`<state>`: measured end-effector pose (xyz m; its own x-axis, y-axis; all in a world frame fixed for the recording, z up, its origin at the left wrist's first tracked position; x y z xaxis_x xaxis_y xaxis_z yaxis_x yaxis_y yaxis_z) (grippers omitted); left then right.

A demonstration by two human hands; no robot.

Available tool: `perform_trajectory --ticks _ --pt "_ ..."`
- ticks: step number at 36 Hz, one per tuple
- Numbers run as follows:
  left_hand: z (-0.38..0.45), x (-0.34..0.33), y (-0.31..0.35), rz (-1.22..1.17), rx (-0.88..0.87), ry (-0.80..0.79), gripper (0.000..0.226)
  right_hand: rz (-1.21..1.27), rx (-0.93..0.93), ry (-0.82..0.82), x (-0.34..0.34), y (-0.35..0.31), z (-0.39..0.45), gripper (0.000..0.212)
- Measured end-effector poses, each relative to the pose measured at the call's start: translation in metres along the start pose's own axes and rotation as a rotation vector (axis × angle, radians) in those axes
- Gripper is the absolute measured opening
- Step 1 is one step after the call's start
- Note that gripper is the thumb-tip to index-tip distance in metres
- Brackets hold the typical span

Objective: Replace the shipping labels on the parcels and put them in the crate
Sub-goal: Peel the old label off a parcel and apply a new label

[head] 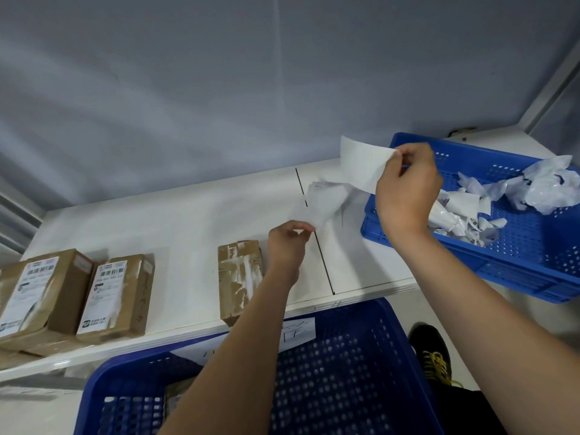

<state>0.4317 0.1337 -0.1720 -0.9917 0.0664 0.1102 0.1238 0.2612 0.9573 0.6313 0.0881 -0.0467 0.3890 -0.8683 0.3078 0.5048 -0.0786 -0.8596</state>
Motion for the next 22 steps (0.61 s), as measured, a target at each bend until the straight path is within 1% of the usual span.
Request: perform_trajectory --ticks 3,6,9,10,12,13,15,17,19,21,22 --pt "0.0 0.005 -0.019 0.025 0.167 0.046 0.024 0.0 0.014 -0.013 -0.002 -0.001 -0.002 0.016" --pt "-0.003 0.006 -0.027 -0.016 0.217 0.072 0.026 -0.009 0.024 -0.025 -0.003 -0.003 -0.003 0.016" --pt "-0.004 0.008 -0.029 0.047 0.165 0.123 0.022 -0.032 0.023 -0.048 -0.004 -0.002 -0.004 0.015" --pt "-0.005 0.009 -0.027 0.114 0.121 0.136 0.02 -0.034 0.019 -0.054 -0.005 -0.002 -0.005 0.015" --pt "-0.008 0.007 -0.017 0.32 -0.045 0.138 0.022 -0.039 0.009 -0.066 -0.006 -0.001 -0.005 0.015" --pt "-0.008 0.004 -0.012 0.462 -0.148 0.11 0.026 -0.042 0.007 -0.074 -0.006 -0.001 -0.006 0.015" --pt "-0.01 -0.009 -0.004 0.743 -0.345 0.0 0.042 -0.054 0.011 -0.098 -0.008 -0.002 -0.008 0.015" --pt "-0.009 -0.025 -0.004 0.943 -0.508 -0.122 0.059 -0.073 0.011 -0.129 -0.011 -0.002 -0.011 0.015" --pt "-0.008 -0.039 -0.012 1.068 -0.566 -0.239 0.07 -0.083 0.019 -0.159 -0.013 -0.002 -0.014 0.014" --pt "-0.008 -0.048 -0.025 1.179 -0.53 -0.351 0.075 -0.094 0.033 -0.173 -0.015 -0.003 -0.014 0.014" --pt "-0.008 -0.05 -0.031 1.233 -0.499 -0.393 0.074 -0.103 0.034 -0.178 -0.016 -0.004 -0.014 0.014"
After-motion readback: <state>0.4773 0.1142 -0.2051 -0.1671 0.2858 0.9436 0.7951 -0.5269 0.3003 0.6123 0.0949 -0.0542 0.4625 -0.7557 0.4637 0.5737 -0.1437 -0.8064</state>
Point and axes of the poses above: each hand's wrist, its own z-axis towards the middle knuckle, its own x-axis out of the back of the hand, y = z × x, the point moved 5 cm from there along z, towards the middle knuckle, and after that the axes turned 3 degrees about -x, right-handed, at the moved point
